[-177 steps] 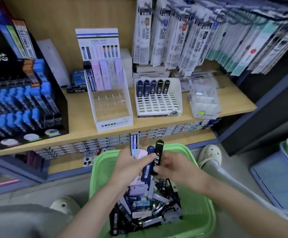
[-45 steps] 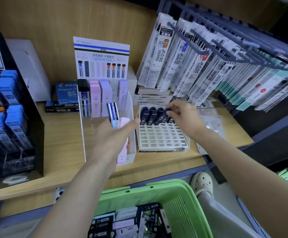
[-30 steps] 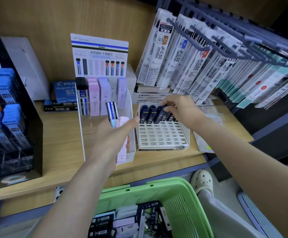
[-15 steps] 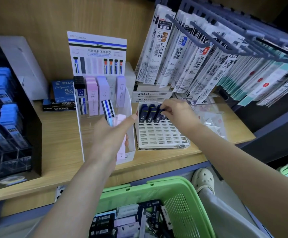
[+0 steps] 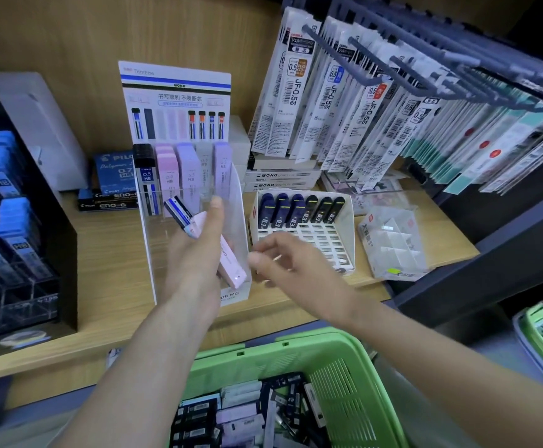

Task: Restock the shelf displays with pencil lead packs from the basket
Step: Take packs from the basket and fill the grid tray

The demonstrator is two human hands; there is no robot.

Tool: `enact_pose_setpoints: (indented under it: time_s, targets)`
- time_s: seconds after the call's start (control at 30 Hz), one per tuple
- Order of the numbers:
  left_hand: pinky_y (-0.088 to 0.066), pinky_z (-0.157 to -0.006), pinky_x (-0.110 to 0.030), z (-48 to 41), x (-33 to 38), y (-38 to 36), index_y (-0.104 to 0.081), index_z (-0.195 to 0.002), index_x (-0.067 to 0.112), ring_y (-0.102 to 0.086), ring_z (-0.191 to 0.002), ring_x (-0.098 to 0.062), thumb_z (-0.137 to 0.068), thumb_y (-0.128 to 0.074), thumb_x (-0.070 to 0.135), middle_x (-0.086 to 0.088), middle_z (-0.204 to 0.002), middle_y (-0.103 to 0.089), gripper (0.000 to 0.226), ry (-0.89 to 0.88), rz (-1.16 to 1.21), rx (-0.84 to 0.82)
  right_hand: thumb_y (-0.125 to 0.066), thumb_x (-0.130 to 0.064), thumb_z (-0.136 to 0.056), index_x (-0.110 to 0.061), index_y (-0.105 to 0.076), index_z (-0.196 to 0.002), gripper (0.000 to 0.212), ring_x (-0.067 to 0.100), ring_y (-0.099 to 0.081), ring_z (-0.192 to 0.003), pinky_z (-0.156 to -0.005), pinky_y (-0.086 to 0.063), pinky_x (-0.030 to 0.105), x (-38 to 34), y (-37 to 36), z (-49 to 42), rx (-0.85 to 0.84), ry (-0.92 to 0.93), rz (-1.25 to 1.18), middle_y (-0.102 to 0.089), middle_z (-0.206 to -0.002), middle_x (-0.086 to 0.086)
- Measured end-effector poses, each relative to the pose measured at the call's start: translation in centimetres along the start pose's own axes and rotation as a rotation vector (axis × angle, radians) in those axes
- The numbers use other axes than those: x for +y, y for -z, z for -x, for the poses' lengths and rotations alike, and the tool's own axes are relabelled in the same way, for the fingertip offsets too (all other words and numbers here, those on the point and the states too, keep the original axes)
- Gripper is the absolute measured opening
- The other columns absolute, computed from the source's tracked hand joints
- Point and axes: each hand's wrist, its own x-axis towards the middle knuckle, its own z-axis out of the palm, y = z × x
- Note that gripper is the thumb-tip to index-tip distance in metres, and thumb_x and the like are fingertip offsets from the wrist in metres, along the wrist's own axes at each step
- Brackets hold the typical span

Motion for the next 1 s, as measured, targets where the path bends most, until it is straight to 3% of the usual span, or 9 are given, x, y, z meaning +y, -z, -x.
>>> enact_pose_setpoints:
  time_s: [0.17,0.3,0.4,0.5,0.6,0.7,0.77,0.83,1.0]
  targets:
    - [-0.041,-0.060,-0.024,0.6,0.0,-0.1,-0.054,-0.076,0.021,-0.047,-0.062,-0.009,-0.088,-0.060,0.038,0.004,-0.069,-0.047,0.022,-0.017,0.053,-0.022,-0.065,-0.017,-0.087,-0.013,-0.060,-0.092,0.008,0.012,-0.067,-0.067,-0.068,-0.057,0.025,-0.4,-1.5,0.7,-0.086,-0.088,-0.259,-0.068,-0.087,0.010]
    - [-0.048,-0.068,-0.026,0.7,0.3,0.2,-0.060,-0.087,0.020,-0.056,-0.076,-0.009,-0.088,-0.062,0.030,0.006,-0.079,-0.058,0.010,-0.030,0.086,-0.126,-0.056,-0.011,-0.093,-0.010,-0.059,-0.090,0.004,0.009,-0.066,-0.063,-0.070,-0.058,0.023,-0.7,-1.3,0.6,-0.090,-0.115,-0.353,-0.065,-0.079,0.007]
    - [-0.050,-0.071,-0.028,0.9,0.1,0.2,-0.060,-0.090,0.019,-0.061,-0.073,-0.006,-0.091,-0.059,0.022,0.007,-0.077,-0.063,0.003,-0.045,0.101,-0.167,-0.051,-0.010,-0.095,-0.010,-0.056,-0.086,0.010,0.009,-0.066,-0.062,-0.068,-0.058,0.023,-1.0,-1.2,0.9,-0.083,-0.136,-0.406,-0.065,-0.077,0.008]
    - [-0.051,-0.067,-0.031,1.1,-0.1,0.4,-0.058,-0.099,0.015,-0.063,-0.062,-0.003,-0.096,-0.050,0.024,0.004,-0.078,-0.063,0.013,-0.075,0.046,-0.193,-0.052,-0.009,-0.095,-0.010,-0.054,-0.081,0.014,0.011,-0.066,-0.062,-0.067,-0.057,0.022,-1.4,-1.1,1.2,-0.061,-0.135,-0.427,-0.065,-0.076,0.008]
    - [-0.053,-0.063,-0.029,1.2,-0.2,0.8,-0.056,-0.109,0.011,-0.062,-0.070,-0.009,-0.097,-0.047,0.027,0.001,-0.083,-0.061,0.022,-0.085,0.005,-0.155,-0.055,-0.011,-0.093,-0.011,-0.056,-0.081,0.012,0.012,-0.069,-0.068,-0.069,-0.058,0.028,-1.5,-1.3,1.4,0.033,-0.055,-0.279,-0.069,-0.078,0.004]
    - [-0.047,-0.052,-0.021,1.1,0.1,1.5,-0.057,-0.084,0.015,-0.055,-0.053,0.000,-0.098,-0.047,0.029,0.002,-0.067,-0.054,0.021,-0.109,-0.108,-0.071,-0.056,-0.011,-0.092,-0.020,-0.066,-0.092,0.014,0.010,-0.070,-0.073,-0.076,-0.057,0.040,-1.8,-1.2,1.3,0.184,0.059,-0.140,-0.072,-0.077,-0.004]
    - [-0.041,-0.044,-0.016,1.2,0.5,2.1,-0.057,-0.079,0.016,-0.047,-0.043,0.000,-0.097,-0.048,0.028,0.002,-0.064,-0.051,0.023,-0.083,-0.101,-0.075,-0.058,-0.011,-0.091,-0.024,-0.070,-0.106,0.023,0.011,-0.068,-0.077,-0.074,-0.056,0.030,-1.8,-1.0,1.3,0.245,0.140,-0.033,-0.074,-0.085,-0.003]
    - [-0.036,-0.043,-0.016,1.4,1.0,2.7,-0.062,-0.085,0.013,-0.042,-0.050,-0.005,-0.096,-0.052,0.025,0.000,-0.072,-0.055,0.018,-0.055,-0.056,-0.154,-0.061,-0.008,-0.090,-0.018,-0.068,-0.115,0.028,0.010,-0.065,-0.080,-0.070,-0.052,0.020,-1.8,-0.9,1.4,0.287,0.282,0.130,-0.072,-0.095,0.000]
    - [-0.029,-0.046,-0.019,1.2,1.4,4.6,-0.061,-0.078,0.012,-0.036,-0.052,-0.009,-0.087,-0.066,0.012,0.003,-0.060,-0.045,0.011,0.014,-0.053,-0.187,-0.059,-0.009,-0.088,-0.013,-0.064,-0.120,0.032,0.013,-0.064,-0.086,-0.071,-0.055,0.031,-1.3,-1.9,1.7,0.276,0.618,0.479,-0.064,-0.110,0.002]
